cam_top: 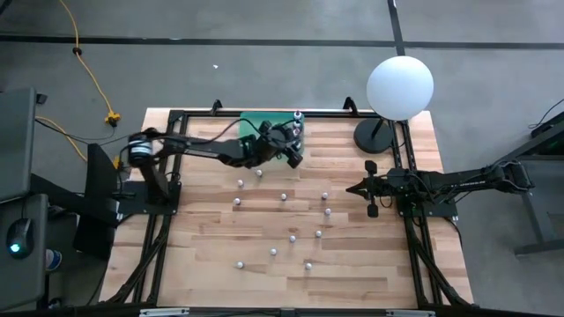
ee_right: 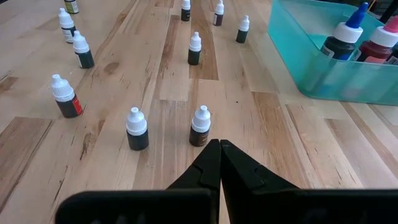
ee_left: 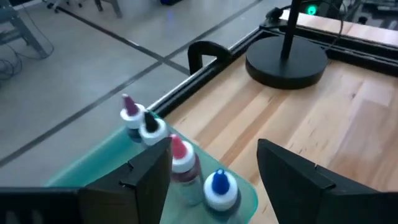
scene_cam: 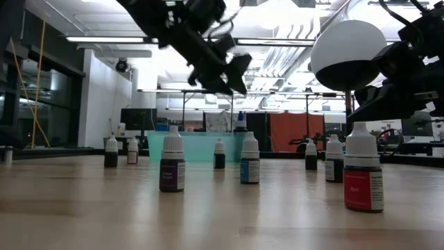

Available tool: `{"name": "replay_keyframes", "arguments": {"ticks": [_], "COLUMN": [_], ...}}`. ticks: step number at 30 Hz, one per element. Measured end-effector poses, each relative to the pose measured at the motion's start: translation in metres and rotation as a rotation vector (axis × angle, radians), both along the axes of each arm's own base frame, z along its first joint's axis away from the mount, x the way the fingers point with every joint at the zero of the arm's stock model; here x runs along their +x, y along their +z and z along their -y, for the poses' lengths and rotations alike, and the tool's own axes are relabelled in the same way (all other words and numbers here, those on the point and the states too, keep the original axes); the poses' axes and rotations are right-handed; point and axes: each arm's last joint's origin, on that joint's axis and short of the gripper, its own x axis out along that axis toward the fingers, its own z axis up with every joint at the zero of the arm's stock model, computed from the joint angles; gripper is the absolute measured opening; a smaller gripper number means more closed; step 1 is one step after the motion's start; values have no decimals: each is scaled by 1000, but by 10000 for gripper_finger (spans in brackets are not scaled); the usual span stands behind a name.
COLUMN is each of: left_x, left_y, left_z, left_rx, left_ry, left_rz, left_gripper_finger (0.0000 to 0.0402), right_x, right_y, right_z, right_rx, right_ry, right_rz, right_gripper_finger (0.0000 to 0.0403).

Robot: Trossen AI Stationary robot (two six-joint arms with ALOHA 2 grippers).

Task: Pick & Place food coloring
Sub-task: Put the small orange food coloring bottle into the blue transparent bin

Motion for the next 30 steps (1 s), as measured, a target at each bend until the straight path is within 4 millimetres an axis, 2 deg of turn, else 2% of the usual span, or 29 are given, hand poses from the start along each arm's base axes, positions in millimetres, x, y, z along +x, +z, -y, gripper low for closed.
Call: {"name": "replay_keyframes", "arguments": {"ticks": [6,11,14,20,24,30], "left_x": [-34,-63,-81,-122,-150,-175], "left_y": [46,64,58,30,8,-16], "left_z": [12,21,27,42,50,54], "left_rx": [-16,-96,-162,-238,-232,-226], "left_ry": [-50,-188,-328,-596,-678,-723], "left_rz": [-8,-42,-87,-205,-293,-384], "left_gripper_finger": [227,227,227,227,227,227], "right_x": [0,0,0,0,0,0], "right_y": [0,0,0,0,0,0], "right_z": [0,0,0,0,0,0], "right_rx": [0,0,0,0,0,0], "right_ry": [0,0,0,0,0,0], "right_rz": [0,0,0,0,-2,0], "right_gripper_finger": [0,0,0,0,0,0]}}
